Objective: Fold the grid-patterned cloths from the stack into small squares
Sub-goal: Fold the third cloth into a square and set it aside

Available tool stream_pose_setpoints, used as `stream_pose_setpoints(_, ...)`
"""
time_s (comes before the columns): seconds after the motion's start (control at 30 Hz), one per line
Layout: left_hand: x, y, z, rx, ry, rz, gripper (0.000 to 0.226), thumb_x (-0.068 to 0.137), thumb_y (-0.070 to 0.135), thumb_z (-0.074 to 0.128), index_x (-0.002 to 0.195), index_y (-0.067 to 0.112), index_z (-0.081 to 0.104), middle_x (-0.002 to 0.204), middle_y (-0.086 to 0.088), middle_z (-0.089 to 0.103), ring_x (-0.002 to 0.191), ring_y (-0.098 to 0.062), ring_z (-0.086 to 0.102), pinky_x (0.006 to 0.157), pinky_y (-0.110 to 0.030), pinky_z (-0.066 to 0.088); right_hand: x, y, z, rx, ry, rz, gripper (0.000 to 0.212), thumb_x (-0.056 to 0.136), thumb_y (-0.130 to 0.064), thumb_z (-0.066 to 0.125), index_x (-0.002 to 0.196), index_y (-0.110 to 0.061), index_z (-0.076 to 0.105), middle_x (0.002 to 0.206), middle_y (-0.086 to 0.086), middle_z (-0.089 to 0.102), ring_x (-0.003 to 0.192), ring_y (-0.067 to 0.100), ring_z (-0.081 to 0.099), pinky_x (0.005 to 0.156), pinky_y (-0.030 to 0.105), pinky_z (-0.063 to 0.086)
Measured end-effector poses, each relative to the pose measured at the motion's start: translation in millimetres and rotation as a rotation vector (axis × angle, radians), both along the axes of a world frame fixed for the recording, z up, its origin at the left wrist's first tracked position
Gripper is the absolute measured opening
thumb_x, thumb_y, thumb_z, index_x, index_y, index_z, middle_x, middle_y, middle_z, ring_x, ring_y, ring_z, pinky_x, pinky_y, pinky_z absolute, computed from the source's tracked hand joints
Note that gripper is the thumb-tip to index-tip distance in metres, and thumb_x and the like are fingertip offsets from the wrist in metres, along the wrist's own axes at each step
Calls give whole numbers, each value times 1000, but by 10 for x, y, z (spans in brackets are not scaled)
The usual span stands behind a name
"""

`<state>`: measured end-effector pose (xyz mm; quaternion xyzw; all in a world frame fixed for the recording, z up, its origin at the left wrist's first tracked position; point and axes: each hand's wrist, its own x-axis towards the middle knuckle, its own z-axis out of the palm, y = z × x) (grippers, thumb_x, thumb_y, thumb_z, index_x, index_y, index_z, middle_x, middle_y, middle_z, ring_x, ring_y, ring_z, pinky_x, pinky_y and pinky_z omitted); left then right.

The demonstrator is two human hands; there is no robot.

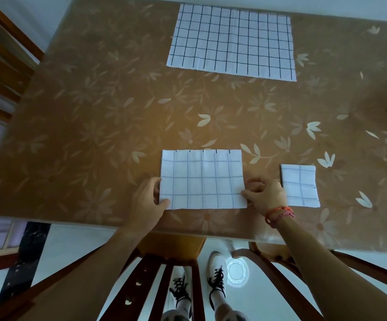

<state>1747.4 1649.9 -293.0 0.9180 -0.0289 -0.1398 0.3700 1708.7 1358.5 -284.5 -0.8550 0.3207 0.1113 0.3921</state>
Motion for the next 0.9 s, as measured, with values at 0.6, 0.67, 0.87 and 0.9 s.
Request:
stream_pose_setpoints(0.6,-603,-215,-228,515,-306,-635,63,98,47,30,148,10,33,158,-16,21,147,-32,15,113,-55,27,-405,875,-165,-553,-200,846,71,89,-51,33,145,-7,32,153,25,23,143,39,21,112,51,30)
stream_pose_setpoints(0.67,-600,-226,-277,549,-278,-648,64,99,49,28,150,10,30,159,-16,17,148,-32,11,113,-56,26,-390,883,-206,-553,-150,897,75,90,-56,25,146,-6,31,154,25,20,144,38,18,112,53,30)
stream_pose_setpoints(0.87,-608,-219,-278,552,-275,-642,66,99,47,32,151,9,25,160,-16,12,148,-31,8,115,-54,25,-381,879,-202,-565,-100,954,77,90,-61,24,146,-8,31,154,27,19,144,41,16,111,55,31)
stream_pose_setpoints(0.9,-614,-209,-276,540,-274,-640,66,99,46,33,151,7,23,160,-17,12,149,-31,7,115,-53,25,-379,889,-183,-564,-95,953,78,90,-62,24,145,-7,31,154,28,19,143,41,17,111,56,30)
